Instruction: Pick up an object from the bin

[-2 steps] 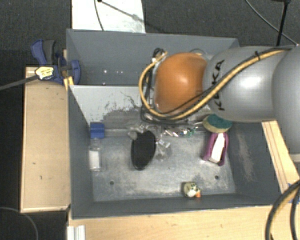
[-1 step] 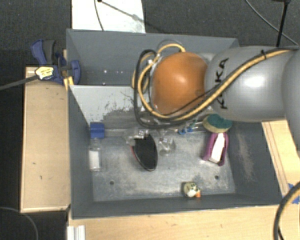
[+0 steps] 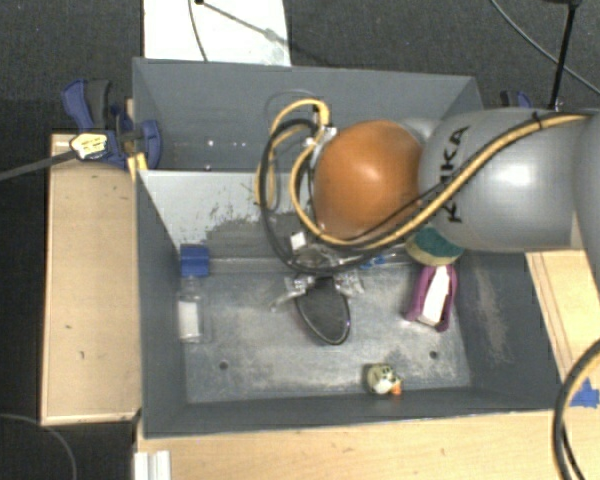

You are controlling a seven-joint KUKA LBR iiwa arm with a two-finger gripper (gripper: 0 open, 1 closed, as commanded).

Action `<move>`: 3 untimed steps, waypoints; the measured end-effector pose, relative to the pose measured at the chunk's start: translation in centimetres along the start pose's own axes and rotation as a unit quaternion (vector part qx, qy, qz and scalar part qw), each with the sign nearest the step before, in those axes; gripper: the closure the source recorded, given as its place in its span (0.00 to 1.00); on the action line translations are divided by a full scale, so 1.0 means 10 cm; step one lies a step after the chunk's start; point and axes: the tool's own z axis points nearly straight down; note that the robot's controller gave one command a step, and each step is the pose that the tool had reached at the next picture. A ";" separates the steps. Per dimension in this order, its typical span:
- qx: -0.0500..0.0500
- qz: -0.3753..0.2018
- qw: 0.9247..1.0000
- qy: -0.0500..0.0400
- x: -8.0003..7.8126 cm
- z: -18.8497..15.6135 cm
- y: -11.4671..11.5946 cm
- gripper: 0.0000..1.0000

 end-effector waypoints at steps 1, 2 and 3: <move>0.000 0.005 1.000 -0.001 -0.01 -0.01 -0.01 0.00; -0.001 0.007 1.000 -0.001 -0.01 -0.01 0.00 1.00; 0.003 0.012 1.000 0.000 -0.02 -0.94 -0.03 1.00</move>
Offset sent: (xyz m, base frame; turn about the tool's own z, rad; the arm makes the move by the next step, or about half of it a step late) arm 0.0000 0.0000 0.0000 0.0000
